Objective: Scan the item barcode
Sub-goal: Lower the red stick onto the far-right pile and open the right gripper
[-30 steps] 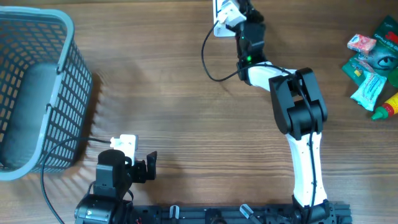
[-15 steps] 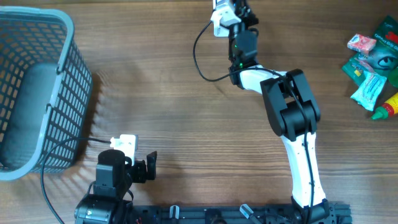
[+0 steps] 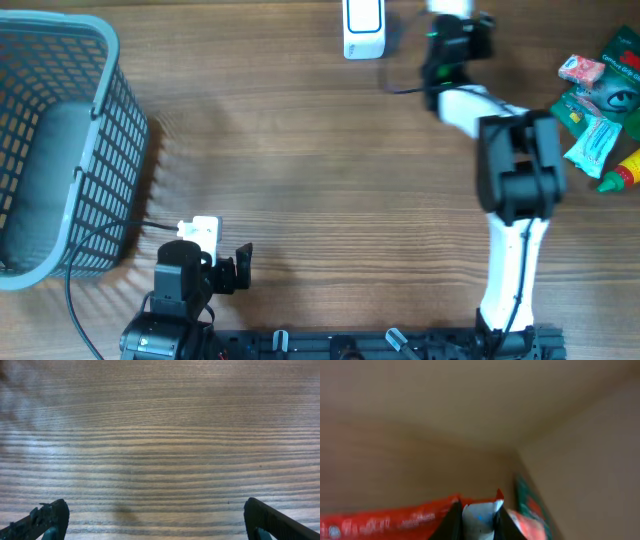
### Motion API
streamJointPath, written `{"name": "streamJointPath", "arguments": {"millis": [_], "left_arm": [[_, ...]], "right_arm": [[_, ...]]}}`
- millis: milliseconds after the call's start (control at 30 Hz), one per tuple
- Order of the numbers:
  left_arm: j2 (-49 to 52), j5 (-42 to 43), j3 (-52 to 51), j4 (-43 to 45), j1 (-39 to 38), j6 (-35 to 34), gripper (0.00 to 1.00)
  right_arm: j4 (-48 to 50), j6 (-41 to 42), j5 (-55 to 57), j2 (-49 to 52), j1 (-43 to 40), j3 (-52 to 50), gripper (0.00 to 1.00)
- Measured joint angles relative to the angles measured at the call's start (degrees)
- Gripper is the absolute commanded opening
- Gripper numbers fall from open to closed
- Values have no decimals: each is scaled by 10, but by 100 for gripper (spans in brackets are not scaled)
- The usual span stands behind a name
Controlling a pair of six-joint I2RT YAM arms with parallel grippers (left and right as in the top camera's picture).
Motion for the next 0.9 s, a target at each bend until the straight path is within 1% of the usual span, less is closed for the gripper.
{"name": "streamJointPath", "arguments": {"millis": [33,100,167,200,233,267,300,333,433,533,567,667,767,900], "left_arm": [[0,0,0,0,0,0,100],[0,0,0,0,0,0,100],[0,0,0,1,0,0,100],[0,0,0,0,0,0,100],[0,0,0,0,0,0,100],[0,0,0,0,0,0,100],[0,0,0,0,0,0,100],[0,0,0,0,0,0,100],[0,0,0,0,0,0,100],[0,0,0,0,0,0,100],[0,0,0,0,0,0,100],[0,0,0,0,0,0,100],[0,0,0,0,0,0,100],[0,0,0,0,0,0,100]], "right_arm": [[-46,25,7,0,-20,0,4],[-181,99,3,-2,-70,2,4],[-292,171,-23,-2,-113,1,4],[-333,210,-37,-2,-135,-1,4],[-351,238,-41,-3,-150,0,13],[-375,270,-63,-12,-169,2,52],[-387,289,-77,-17,-181,2,82],[-399,310,-96,-23,-197,2,100],[-426,345,-137,-50,-226,3,100],[-441,360,-195,-86,-234,1,100],[-446,369,-234,-123,-229,-2,100],[-451,388,-293,-208,-210,-3,100],[-453,405,-343,-321,-182,-2,100],[-483,417,-404,-484,-147,0,100]]}}
